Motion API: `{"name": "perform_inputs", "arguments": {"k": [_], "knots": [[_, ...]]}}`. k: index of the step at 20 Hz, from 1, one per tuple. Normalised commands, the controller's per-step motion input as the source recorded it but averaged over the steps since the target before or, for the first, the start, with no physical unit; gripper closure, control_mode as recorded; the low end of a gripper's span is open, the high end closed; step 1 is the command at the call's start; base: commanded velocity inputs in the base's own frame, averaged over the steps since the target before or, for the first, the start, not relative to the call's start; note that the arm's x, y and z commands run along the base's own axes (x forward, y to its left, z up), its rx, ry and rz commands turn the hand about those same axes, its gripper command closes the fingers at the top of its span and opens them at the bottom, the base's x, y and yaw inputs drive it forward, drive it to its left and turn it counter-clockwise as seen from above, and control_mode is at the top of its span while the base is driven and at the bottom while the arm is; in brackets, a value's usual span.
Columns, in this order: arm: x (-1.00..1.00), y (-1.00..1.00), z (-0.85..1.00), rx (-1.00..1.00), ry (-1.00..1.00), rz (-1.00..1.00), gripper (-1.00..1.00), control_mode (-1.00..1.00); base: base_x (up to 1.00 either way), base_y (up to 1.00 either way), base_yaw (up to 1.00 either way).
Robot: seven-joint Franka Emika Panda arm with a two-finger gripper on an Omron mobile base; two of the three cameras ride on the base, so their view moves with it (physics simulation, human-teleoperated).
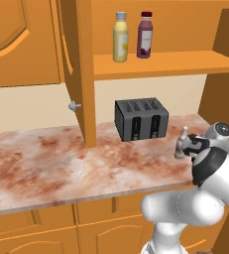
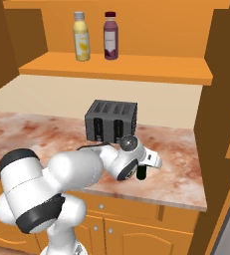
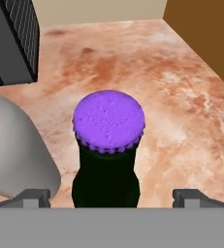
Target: Sort all alcoholic drinks to one cabinet, and non-alcoholic drinks to the other.
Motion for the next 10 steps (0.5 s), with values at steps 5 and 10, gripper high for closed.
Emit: {"name": "perform_inputs", "arguments": {"k": [5, 10], "knots": [[0.15, -0.05, -0.14, 0.0, 0.0, 0.0, -1.0, -1.0, 0.0, 0.0, 0.0], [0.16, -0.03, -0.12, 0.0, 0.0, 0.0, -1.0, -1.0, 0.0, 0.0, 0.0]]}}
